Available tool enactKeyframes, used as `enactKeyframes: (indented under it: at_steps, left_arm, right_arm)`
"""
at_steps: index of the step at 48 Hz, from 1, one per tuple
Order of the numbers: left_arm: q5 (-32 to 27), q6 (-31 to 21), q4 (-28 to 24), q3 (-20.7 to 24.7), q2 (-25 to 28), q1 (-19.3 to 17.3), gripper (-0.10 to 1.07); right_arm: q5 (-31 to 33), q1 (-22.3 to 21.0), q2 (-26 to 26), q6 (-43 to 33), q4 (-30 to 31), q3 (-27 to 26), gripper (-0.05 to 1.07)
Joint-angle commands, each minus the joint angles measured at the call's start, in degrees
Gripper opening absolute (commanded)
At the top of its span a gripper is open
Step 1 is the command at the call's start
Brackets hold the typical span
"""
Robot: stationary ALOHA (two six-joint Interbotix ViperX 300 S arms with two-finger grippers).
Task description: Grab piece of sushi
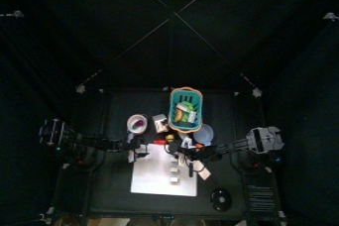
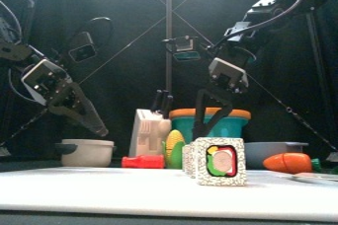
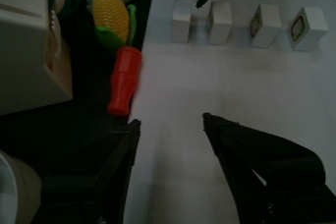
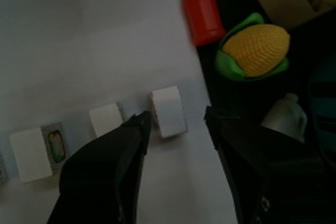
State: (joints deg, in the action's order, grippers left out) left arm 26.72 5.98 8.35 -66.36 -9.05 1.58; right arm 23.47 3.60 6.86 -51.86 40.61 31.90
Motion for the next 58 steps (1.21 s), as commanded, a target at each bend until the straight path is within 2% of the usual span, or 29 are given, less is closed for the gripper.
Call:
enactKeyframes:
  at_steps: [1,14,26,31,58]
  left_arm:
    - [0.4,0.0,0.3,0.6,-0.5,0.4,0.9]
    - [0.4,-0.1,0.2,0.7,-0.5,0.4,0.9]
    - [0.4,-0.1,0.3,0.8,-0.5,0.4,0.9]
    - [0.4,-0.1,0.4,0.8,-0.5,0.4,0.9]
    - [0.4,-0.1,2.7,0.9,-0.4,0.7,0.9]
  right_arm:
    - [-0.4,-0.3,-0.4,0.1,-0.5,-1.5,0.83]
    - [-0.4,-1.1,1.8,0.1,-1.4,-1.4,0.8]
    - [-0.4,-1.8,1.8,0.1,-1.6,-1.2,0.59]
    - [-0.1,-1.8,0.7,0.1,-1.6,-1.4,0.54]
    - [3.7,-1.1,-6.0,-0.4,-2.2,-1.2,0.53]
